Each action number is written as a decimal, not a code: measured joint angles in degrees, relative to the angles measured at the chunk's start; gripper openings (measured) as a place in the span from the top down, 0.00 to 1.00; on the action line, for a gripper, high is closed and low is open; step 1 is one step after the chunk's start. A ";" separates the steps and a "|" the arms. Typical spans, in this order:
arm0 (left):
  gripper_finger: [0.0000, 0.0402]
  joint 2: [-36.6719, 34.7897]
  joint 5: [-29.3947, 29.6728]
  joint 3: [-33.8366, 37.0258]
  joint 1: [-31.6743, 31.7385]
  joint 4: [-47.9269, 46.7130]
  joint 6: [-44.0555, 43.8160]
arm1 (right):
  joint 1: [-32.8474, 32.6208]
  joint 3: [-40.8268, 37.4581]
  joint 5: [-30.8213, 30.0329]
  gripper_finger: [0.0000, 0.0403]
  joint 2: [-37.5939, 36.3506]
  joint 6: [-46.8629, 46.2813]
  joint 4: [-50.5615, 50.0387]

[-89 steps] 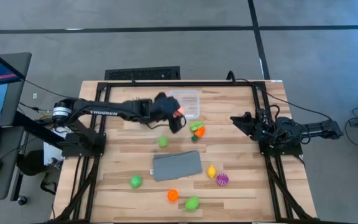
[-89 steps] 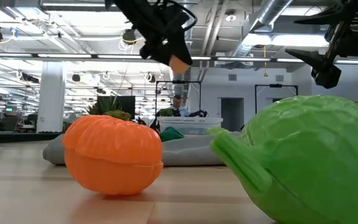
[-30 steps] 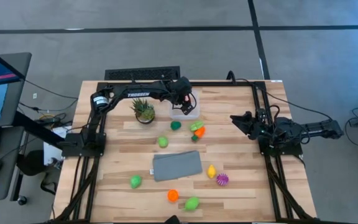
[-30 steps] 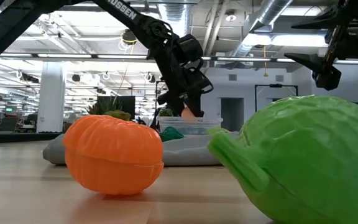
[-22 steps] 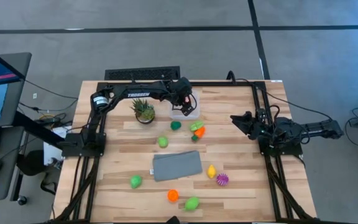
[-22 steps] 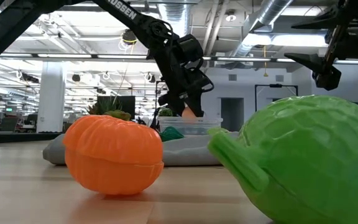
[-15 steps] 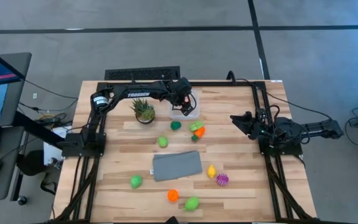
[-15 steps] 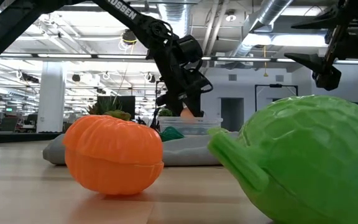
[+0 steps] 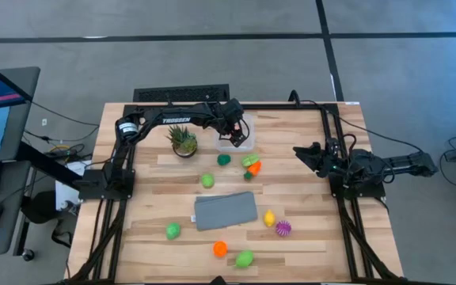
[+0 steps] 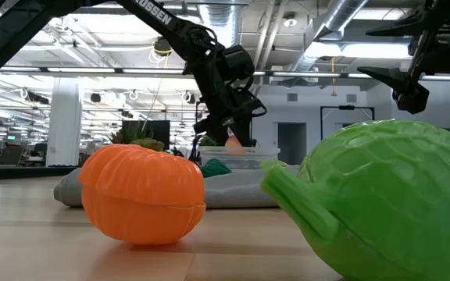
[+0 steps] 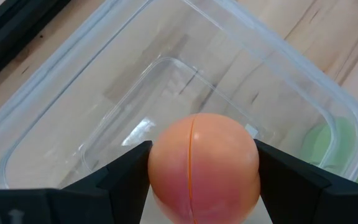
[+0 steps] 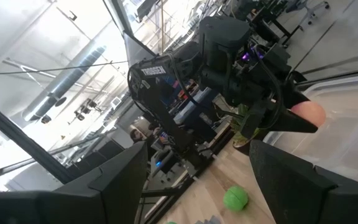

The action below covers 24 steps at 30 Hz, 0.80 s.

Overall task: Pick and placing Produce into tupperware
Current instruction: Put the apricot into the bin, then put the cabbage into the bin

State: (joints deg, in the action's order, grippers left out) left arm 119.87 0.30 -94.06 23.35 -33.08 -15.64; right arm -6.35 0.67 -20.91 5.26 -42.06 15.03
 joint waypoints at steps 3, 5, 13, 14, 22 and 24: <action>0.38 0.00 0.14 0.02 0.12 0.35 0.00 | 0.00 0.00 0.00 0.24 0.00 0.00 0.00; 0.38 0.00 0.15 0.02 0.18 0.67 -0.02 | 0.00 0.00 0.00 0.24 0.00 0.00 0.00; 0.38 0.00 0.15 0.02 0.80 0.91 0.00 | 0.00 0.00 0.01 0.24 -0.02 0.00 -0.77; 0.38 0.00 0.15 0.02 0.83 1.06 0.07 | 0.00 0.00 0.02 0.24 -0.02 0.00 -1.20; 0.29 0.00 0.08 0.02 0.85 3.06 0.91 | 0.00 0.00 0.02 0.24 -0.02 0.00 -1.64; 0.26 0.00 0.08 0.02 0.92 3.02 1.00 | 0.00 0.00 0.01 0.24 -0.02 0.00 -1.86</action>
State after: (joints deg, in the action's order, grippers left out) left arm 119.87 0.38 -94.04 24.27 -30.06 -14.64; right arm -6.35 0.67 -20.89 5.23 -42.06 13.16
